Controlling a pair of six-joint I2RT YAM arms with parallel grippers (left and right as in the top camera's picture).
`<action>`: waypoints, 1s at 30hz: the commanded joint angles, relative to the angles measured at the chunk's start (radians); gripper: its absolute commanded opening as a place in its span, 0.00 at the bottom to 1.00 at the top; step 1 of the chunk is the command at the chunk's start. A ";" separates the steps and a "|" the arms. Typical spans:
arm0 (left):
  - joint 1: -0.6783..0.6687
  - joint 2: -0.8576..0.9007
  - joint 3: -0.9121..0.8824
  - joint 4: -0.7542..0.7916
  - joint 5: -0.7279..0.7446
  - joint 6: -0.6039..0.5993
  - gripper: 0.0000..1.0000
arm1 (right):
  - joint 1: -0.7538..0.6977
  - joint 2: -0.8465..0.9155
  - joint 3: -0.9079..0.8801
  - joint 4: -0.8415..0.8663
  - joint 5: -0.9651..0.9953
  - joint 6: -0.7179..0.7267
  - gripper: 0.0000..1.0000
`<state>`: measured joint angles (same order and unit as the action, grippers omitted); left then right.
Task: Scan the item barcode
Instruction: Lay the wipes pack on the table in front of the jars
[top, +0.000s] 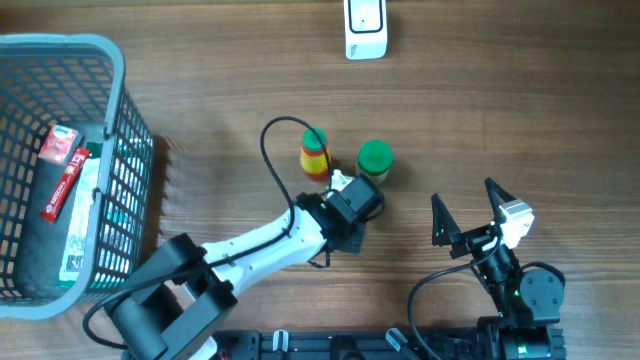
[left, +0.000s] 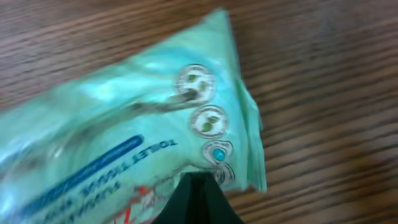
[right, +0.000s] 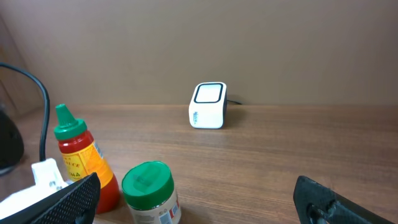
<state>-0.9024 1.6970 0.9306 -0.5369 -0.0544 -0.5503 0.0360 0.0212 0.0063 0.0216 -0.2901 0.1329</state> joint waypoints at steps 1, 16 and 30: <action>-0.014 0.031 -0.031 0.013 0.008 0.021 0.05 | 0.001 -0.007 -0.001 0.002 0.005 -0.001 1.00; 0.019 -0.675 0.319 -0.388 -0.605 0.049 1.00 | 0.001 -0.007 -0.001 0.002 0.005 -0.001 1.00; 1.189 -0.799 0.395 -0.295 -0.550 -0.365 1.00 | 0.001 -0.007 -0.001 0.002 0.005 -0.001 1.00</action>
<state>0.1093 0.8177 1.3178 -0.8082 -0.7666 -0.7158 0.0360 0.0212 0.0063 0.0216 -0.2901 0.1329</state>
